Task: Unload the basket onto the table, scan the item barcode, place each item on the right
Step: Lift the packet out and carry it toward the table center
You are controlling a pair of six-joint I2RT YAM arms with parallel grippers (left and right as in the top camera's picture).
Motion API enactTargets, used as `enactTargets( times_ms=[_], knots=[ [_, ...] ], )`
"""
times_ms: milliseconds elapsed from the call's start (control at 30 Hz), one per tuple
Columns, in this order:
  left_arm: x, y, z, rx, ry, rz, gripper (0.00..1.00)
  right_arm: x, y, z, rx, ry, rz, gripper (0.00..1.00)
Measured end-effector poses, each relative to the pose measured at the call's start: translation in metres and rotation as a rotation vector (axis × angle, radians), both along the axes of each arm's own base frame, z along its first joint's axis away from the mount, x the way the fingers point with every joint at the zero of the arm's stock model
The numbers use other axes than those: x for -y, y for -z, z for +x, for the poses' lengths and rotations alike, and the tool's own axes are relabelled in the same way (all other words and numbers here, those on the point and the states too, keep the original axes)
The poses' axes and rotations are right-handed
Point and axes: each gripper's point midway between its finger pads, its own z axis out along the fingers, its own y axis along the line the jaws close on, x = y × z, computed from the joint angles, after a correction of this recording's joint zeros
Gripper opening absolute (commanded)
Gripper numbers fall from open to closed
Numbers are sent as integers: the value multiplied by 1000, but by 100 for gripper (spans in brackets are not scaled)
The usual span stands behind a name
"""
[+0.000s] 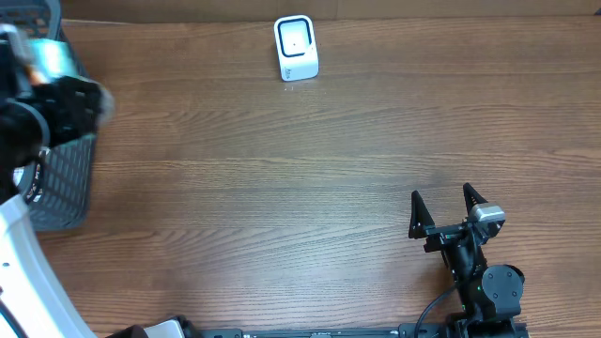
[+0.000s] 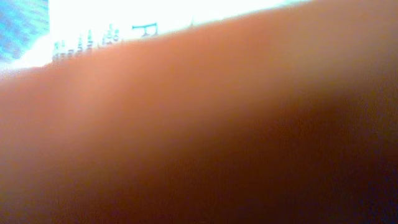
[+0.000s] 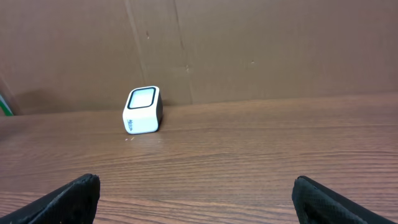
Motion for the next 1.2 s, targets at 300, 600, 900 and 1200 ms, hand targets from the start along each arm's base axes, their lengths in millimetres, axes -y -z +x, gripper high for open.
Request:
enactTargets(
  times_ms=[300,600,900,1200],
  knots=[
    [82,43,-2,-156,257,-21,31,0,0,0,0,0,0,100],
    [160,146,-1,-353,469,20,31,0,0,0,1,0,0,100],
    [233,259,-31,-443,570,78,31,0,0,0,0,0,0,100],
    [280,306,-51,-371,598,72,33,0,0,0,0,0,0,100]
  ],
)
